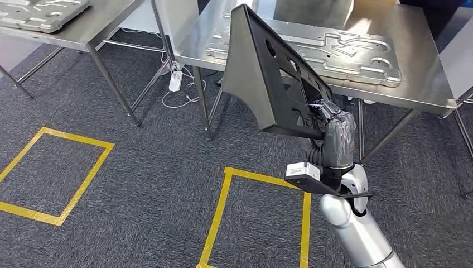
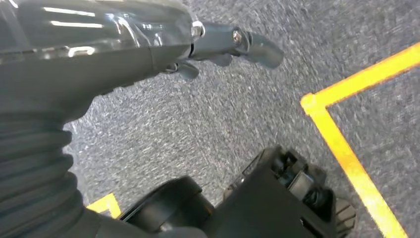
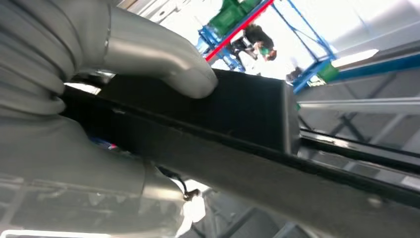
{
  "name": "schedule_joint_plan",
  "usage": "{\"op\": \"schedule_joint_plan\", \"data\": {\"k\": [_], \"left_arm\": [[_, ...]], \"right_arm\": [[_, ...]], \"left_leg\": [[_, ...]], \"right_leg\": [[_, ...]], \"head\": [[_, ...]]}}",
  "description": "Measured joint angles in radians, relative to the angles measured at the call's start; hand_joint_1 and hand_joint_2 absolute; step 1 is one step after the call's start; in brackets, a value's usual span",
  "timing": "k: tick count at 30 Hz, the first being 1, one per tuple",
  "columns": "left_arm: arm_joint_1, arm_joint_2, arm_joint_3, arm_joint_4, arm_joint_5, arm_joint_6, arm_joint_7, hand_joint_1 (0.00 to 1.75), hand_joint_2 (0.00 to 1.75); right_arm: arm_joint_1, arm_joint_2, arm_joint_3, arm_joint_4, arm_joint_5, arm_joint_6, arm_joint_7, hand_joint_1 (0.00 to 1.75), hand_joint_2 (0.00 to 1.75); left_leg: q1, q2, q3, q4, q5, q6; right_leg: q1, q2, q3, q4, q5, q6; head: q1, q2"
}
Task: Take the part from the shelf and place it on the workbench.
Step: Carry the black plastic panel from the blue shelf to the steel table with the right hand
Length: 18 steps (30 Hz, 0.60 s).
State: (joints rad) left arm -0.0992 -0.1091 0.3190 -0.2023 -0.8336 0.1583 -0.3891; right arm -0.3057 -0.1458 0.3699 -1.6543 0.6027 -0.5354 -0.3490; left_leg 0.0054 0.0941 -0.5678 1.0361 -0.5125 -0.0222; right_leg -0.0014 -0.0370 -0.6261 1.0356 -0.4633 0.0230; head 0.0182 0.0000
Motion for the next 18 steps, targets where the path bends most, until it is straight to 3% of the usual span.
{"op": "schedule_joint_plan", "data": {"k": [1,3,5,7,8,9,10,11,13,14,15,16,18], "left_arm": [[-0.002,0.000,0.000,0.000,-0.002,0.000,0.000,0.00,1.75],[-0.004,0.000,-0.001,-0.001,-0.005,0.002,0.000,0.00,1.75],[-0.004,0.000,-0.001,-0.001,-0.009,0.006,0.001,0.00,1.75],[-0.003,0.000,-0.002,-0.001,-0.015,0.014,0.004,0.00,1.75],[-0.003,-0.001,-0.002,-0.001,-0.018,0.018,0.006,0.00,1.75],[-0.003,-0.002,-0.003,-0.001,-0.022,0.021,0.009,0.00,1.75],[-0.003,-0.003,-0.005,-0.001,-0.025,0.024,0.012,0.00,1.75],[-0.002,-0.005,-0.007,0.000,-0.027,0.027,0.014,0.00,1.75],[-0.001,-0.010,-0.010,0.000,-0.029,0.031,0.018,0.00,1.75],[-0.001,-0.013,-0.011,0.000,-0.029,0.033,0.020,0.00,1.75],[0.000,-0.017,-0.012,0.000,-0.029,0.034,0.021,0.00,1.75],[-0.001,-0.020,-0.013,0.000,-0.028,0.035,0.021,0.00,1.75],[-0.002,-0.026,-0.014,0.000,-0.027,0.038,0.022,0.00,1.75]], "right_arm": [[0.000,0.000,0.000,0.002,0.000,-0.001,0.000,1.75,1.75],[-0.002,0.001,0.001,0.003,0.000,-0.005,0.001,1.75,1.75],[0.001,0.001,0.000,0.004,-0.002,-0.009,0.001,1.75,1.75],[0.016,-0.003,-0.003,0.003,-0.013,-0.013,-0.001,1.75,1.75],[0.026,-0.007,-0.007,0.002,-0.022,-0.015,-0.004,1.75,1.75],[0.037,-0.012,-0.013,0.000,-0.033,-0.017,-0.007,1.75,1.75],[0.049,-0.019,-0.019,-0.004,-0.042,-0.019,-0.012,1.75,1.75],[0.059,-0.026,-0.026,-0.008,-0.051,-0.020,-0.017,1.75,1.75],[0.074,-0.040,-0.039,-0.017,-0.064,-0.023,-0.024,1.75,1.75],[0.081,-0.047,-0.045,-0.021,-0.068,-0.023,-0.026,1.75,1.75],[0.089,-0.053,-0.051,-0.025,-0.070,-0.023,-0.028,1.75,1.75],[0.096,-0.058,-0.056,-0.029,-0.072,-0.023,-0.030,1.75,1.75],[0.103,-0.067,-0.064,-0.035,-0.073,-0.022,-0.031,1.75,1.75]], "left_leg": [[0.002,-0.007,0.003,0.002,-0.005,-0.005],[0.006,-0.047,-0.018,0.056,-0.041,-0.013],[0.008,-0.084,-0.080,0.186,-0.101,-0.014],[0.008,-0.091,-0.131,0.285,-0.126,-0.015],[0.008,-0.092,-0.132,0.280,-0.110,-0.014],[0.010,-0.096,-0.113,0.235,-0.077,-0.014],[0.013,-0.109,-0.083,0.166,-0.039,-0.013],[0.017,-0.138,-0.054,0.098,-0.011,-0.013],[0.023,-0.181,-0.024,0.024,0.008,-0.011],[0.021,-0.187,-0.022,0.020,0.004,-0.007],[0.020,-0.176,-0.022,0.019,0.006,-0.001],[0.019,-0.163,-0.020,0.016,0.007,0.007],[0.019,-0.137,-0.017,0.010,0.011,0.020]], "right_leg": [[-0.002,0.009,0.001,-0.002,0.001,-0.006],[-0.010,0.025,0.005,-0.006,0.004,-0.020],[-0.012,0.043,0.006,-0.006,0.004,-0.028],[-0.011,0.064,0.007,-0.006,0.004,-0.030],[-0.011,0.076,0.008,-0.006,0.004,-0.030],[-0.012,0.089,0.010,-0.005,0.004,-0.029],[-0.014,0.101,0.010,-0.003,0.002,-0.027],[-0.014,0.113,0.008,0.000,0.001,-0.022],[-0.015,0.135,-0.001,0.004,0.002,-0.010],[-0.017,0.146,-0.005,0.003,0.005,-0.002],[-0.019,0.158,-0.007,0.000,0.009,0.005],[-0.020,0.155,-0.010,0.000,0.009,0.011],[-0.016,0.113,-0.031,0.037,-0.015,0.018]], "head": [[-0.004,0.000],[-0.014,0.000],[-0.031,0.000],[-0.041,0.000],[-0.043,0.000],[-0.046,0.000],[-0.048,0.000],[-0.051,0.000],[-0.051,0.000],[-0.050,0.000],[-0.048,0.000],[-0.047,0.000],[-0.037,0.000]]}}
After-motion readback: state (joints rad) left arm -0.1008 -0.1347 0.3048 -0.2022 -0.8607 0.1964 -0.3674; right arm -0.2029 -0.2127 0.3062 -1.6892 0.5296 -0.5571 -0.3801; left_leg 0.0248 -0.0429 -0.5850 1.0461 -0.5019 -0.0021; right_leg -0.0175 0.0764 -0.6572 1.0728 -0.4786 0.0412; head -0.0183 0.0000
